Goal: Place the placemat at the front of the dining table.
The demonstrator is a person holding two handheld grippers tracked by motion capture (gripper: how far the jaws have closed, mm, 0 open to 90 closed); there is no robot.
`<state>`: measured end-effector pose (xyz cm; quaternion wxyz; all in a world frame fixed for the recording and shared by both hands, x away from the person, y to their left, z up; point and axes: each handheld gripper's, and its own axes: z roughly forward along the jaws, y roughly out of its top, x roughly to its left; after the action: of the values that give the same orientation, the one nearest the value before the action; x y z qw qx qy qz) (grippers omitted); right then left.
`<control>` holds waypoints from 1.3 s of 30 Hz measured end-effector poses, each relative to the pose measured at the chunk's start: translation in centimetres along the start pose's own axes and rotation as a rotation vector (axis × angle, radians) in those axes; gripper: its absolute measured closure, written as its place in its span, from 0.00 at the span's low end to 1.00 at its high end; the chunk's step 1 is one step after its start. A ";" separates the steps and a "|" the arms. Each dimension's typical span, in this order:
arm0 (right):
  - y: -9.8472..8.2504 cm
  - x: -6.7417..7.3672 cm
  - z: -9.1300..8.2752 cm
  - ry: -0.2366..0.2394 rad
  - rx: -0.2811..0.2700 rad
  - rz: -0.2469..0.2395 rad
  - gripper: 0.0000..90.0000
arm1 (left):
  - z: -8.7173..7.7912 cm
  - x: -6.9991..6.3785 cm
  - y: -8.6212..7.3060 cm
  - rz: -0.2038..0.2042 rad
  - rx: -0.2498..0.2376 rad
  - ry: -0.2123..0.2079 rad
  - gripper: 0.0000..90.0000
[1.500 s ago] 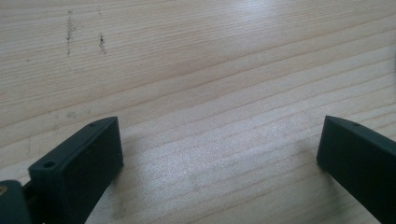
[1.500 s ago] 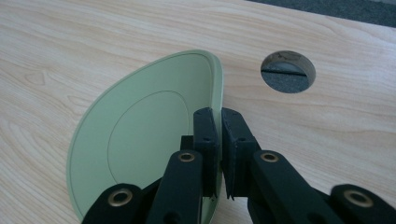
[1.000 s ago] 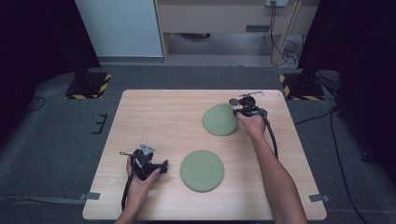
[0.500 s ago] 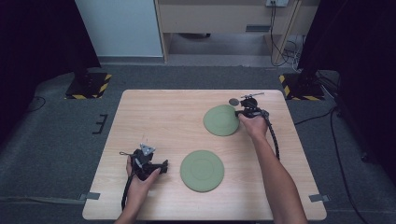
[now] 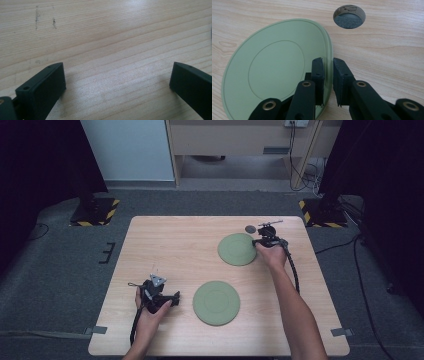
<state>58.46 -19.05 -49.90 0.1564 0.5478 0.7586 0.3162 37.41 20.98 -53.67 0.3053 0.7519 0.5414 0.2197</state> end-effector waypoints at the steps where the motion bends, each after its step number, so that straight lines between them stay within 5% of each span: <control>1: 0.0 0.0 0.0 -0.006 0.000 -0.003 0.87 | 0.0 0.0 0.0 0.000 0.000 0.000 0.00; 4: 0.0 -0.1 0.1 -0.014 0.008 -0.003 0.85 | 0.0 0.0 0.0 0.000 0.000 0.000 0.00; 5: 0.0 -0.2 0.1 -0.017 0.011 0.003 0.74 | 0.0 0.0 0.0 0.000 0.000 0.000 0.00; 11: 0.2 -0.4 -0.4 -0.071 -0.018 0.018 0.53 | 0.0 0.0 0.0 0.000 0.000 0.000 0.00; 21: 0.6 -0.3 -1.0 -0.080 -0.047 0.035 0.28 | 0.0 0.0 0.0 0.000 0.000 0.000 0.00; 25: 1.1 0.2 -1.6 -0.047 -0.073 0.047 0.20 | 0.0 0.0 0.0 0.001 0.000 -0.002 0.00; 39: 1.8 1.7 -3.9 -0.025 -0.099 0.007 0.08 | 0.0 0.1 0.0 0.006 0.000 -0.008 0.00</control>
<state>56.89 -18.27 -45.66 0.1915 0.5459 0.7382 0.3470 37.43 21.07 -53.66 0.3068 0.7542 0.5381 0.2177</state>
